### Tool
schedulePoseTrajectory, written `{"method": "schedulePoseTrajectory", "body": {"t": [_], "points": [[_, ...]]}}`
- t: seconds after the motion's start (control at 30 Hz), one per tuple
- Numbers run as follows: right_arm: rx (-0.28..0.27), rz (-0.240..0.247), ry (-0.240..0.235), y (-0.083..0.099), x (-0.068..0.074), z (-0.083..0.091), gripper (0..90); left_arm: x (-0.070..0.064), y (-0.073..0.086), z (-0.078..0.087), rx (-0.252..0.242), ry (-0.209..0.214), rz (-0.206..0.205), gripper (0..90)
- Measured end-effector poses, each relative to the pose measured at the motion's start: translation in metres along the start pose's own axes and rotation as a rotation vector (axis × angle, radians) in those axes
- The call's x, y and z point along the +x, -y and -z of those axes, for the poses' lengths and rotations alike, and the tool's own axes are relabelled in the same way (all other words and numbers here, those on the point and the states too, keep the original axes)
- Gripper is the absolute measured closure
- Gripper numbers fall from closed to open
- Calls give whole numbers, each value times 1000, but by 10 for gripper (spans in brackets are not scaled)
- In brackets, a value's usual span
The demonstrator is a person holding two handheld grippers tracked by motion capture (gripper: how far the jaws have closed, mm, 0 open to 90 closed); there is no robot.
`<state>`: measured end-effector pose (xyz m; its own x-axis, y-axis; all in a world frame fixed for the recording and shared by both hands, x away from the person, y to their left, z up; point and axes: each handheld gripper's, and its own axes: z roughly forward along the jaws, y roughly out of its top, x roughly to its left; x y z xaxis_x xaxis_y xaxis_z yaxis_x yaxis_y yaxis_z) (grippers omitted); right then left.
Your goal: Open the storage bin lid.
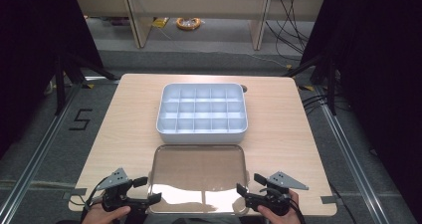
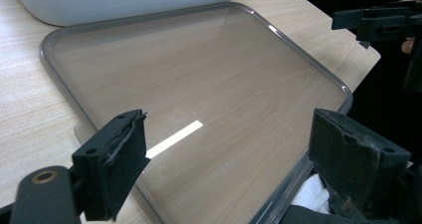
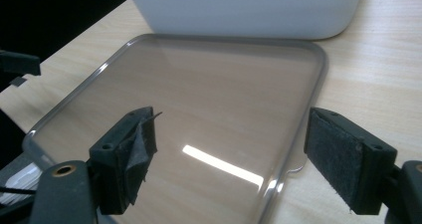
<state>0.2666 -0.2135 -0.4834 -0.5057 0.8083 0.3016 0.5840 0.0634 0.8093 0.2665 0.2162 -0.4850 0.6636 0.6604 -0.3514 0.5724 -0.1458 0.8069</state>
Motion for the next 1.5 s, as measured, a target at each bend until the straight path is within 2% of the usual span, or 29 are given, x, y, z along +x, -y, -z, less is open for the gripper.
{"method": "schedulePoseTrajectory", "body": {"t": [0.03,0.07,0.1,0.13,0.3,0.37,0.4,0.43,0.47,0.53,0.57,0.63,0.67,0.7,0.73,0.8,0.9,0.93,0.97,1.0,1.03,1.2,1.23,1.33,1.37,1.4,1.43,1.47,1.5], "points": [[-5,0,-12,2,2,0,210,-3,1,-1,-13,-4,13,149],[-2,9,-9,3,4,0,208,-3,1,-1,-14,16,3,148],[-2,9,-9,3,4,0,208,-3,1,-1,-14,16,3,148],[1,3,-34,5,8,4,206,-5,3,1,-1,15,-7,148],[4,2,-18,9,11,8,204,-10,6,4,4,12,-11,149],[8,-10,-25,10,13,12,205,-11,6,4,-4,12,-11,148],[2,-48,-42,11,15,13,205,-11,7,6,6,6,-19,149],[-1,-12,-23,12,14,12,205,-12,7,6,10,6,-20,149],[-5,-9,-38,13,13,14,205,-12,7,6,10,6,-20,149],[-2,-18,-31,15,16,18,204,-14,8,8,-1,9,-20,149],[-4,-11,-35,16,17,18,204,-16,9,9,-8,-11,-10,149],[-3,-10,-30,18,20,21,203,-16,9,10,-11,-5,-9,149],[1,-25,-38,20,22,23,203,-16,10,13,-8,1,-30,149],[10,-51,-35,21,26,25,203,-18,12,14,-11,-7,-9,149],[5,-18,-36,23,25,26,201,-19,12,15,-11,-3,-9,149],[10,-16,-33,26,27,29,198,-22,15,16,-21,2,-5,149],[12,-16,-23,30,29,32,197,-24,16,18,-12,1,-24,149],[26,-56,-34,33,34,36,197,-26,19,19,-3,13,-17,149],[16,-1,-29,33,31,35,196,-27,20,19,-1,19,-21,149],[18,-17,-43,35,32,36,195,-27,21,20,13,26,-42,149],[27,-5,-31,36,32,36,194,-27,22,20,18,30,-44,149],[44,1,-34,38,33,37,195,-29,22,19,9,23,-37,149],[42,4,-36,38,33,37,195,-28,22,19,8,24,-23,149],[29,10,-10,37,32,39,199,-26,22,19,13,19,-35,149],[12,1,-24,37,32,39,199,-26,22,19,9,15,-15,149],[12,1,-24,37,32,39,199,-26,22,19,9,15,-15,149],[48,-71,-30,38,35,39,199,-25,22,19,11,14,-21,149],[24,-10,-11,38,29,37,199,-25,22,19,13,15,-24,149],[30,-13,-13,38,29,37,199,-25,22,18,4,19,-16,149]]}}
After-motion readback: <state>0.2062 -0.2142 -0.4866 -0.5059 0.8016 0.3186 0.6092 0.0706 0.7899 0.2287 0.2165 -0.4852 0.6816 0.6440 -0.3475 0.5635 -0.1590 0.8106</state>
